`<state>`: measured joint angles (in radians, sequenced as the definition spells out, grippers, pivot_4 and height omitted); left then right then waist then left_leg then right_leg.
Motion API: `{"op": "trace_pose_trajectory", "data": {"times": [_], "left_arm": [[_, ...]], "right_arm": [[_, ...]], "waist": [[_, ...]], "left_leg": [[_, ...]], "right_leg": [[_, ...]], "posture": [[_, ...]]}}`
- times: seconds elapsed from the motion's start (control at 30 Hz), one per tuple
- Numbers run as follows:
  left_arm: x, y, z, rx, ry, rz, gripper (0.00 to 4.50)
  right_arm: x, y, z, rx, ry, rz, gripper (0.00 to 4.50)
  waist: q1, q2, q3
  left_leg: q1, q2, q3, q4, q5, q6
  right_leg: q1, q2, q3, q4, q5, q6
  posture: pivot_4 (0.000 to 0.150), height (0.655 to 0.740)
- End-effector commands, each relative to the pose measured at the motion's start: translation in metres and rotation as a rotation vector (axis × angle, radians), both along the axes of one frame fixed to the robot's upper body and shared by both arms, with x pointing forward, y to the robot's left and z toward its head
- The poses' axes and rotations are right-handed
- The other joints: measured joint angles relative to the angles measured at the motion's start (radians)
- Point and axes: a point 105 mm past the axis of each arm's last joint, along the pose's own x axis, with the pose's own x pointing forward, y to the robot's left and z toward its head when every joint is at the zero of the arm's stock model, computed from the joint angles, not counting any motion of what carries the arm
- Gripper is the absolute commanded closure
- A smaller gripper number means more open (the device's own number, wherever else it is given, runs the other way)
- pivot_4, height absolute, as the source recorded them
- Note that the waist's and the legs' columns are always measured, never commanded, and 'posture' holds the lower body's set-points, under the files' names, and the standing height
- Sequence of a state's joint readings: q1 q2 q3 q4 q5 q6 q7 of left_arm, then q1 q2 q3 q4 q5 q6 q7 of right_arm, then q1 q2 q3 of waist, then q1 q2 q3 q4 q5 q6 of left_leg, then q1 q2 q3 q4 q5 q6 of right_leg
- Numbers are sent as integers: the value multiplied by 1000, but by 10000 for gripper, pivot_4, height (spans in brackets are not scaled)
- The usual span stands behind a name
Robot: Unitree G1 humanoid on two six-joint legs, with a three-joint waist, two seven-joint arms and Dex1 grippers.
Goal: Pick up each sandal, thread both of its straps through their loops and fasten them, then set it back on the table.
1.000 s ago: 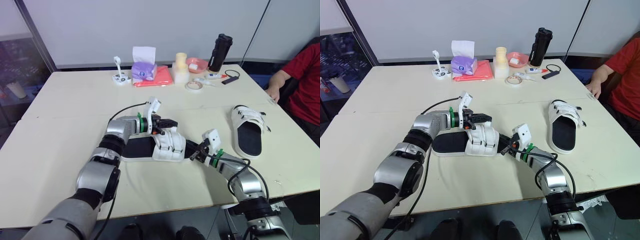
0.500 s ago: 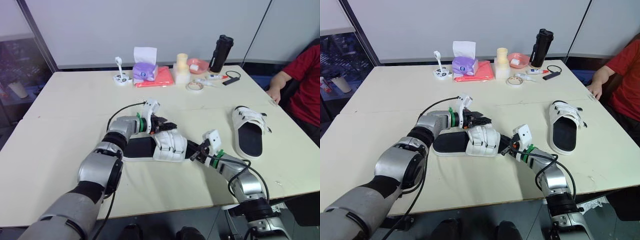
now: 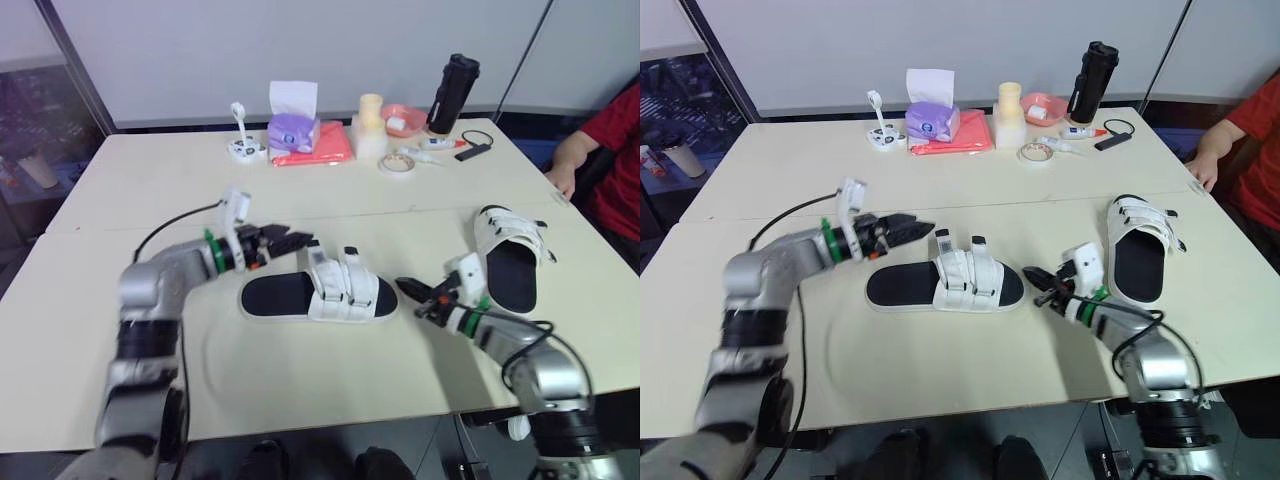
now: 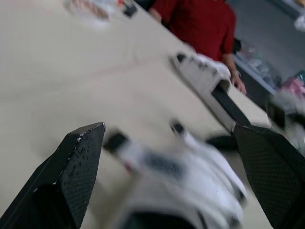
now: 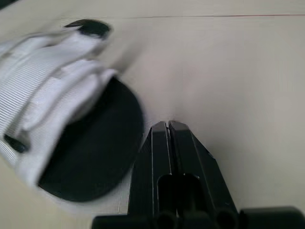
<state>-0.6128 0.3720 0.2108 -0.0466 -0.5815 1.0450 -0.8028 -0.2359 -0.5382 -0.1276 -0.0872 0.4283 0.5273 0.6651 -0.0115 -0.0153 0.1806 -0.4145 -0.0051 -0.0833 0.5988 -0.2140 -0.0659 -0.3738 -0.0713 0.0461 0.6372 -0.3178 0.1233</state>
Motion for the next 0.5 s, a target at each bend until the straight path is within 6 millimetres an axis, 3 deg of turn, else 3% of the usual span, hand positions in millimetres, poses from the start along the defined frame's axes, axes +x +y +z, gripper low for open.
{"op": "trace_pose_trajectory", "data": {"times": [0.03, 0.13, 0.23, 0.5], "left_arm": [[-38, 2, 10, 6, -15, -41, 476], [-61, 4, -7, 37, 53, -59, 476], [-73, 6, -23, 79, 102, -67, 476], [-55, -3, -44, 72, 157, -22, 476]], "right_arm": [[-4, -6, 37, -17, -77, 50, 45000], [-10, -11, 52, -37, -73, 95, 45000], [-24, -1, 62, -37, -48, 187, 45000], [-57, 33, 68, -20, 16, 355, 45000]], "waist": [[-2, 1, 1], [-3, 1, 2], [-2, 1, 3], [3, 0, 4]], "left_leg": [[0, 0, 0, 0, 0, 0], [1, 0, 1, 0, 0, 0], [1, 0, 2, 0, 0, 0], [0, -1, 2, 5, -1, 1]], "right_leg": [[0, 1, 0, 0, 0, 0], [0, 1, 0, 0, 0, 0], [0, 1, 0, 0, 0, 0], [3, 0, -1, 0, 0, -1]], "posture": [[1500, 7400], [1500, 7400], [1500, 7400], [1500, 7400]]}}
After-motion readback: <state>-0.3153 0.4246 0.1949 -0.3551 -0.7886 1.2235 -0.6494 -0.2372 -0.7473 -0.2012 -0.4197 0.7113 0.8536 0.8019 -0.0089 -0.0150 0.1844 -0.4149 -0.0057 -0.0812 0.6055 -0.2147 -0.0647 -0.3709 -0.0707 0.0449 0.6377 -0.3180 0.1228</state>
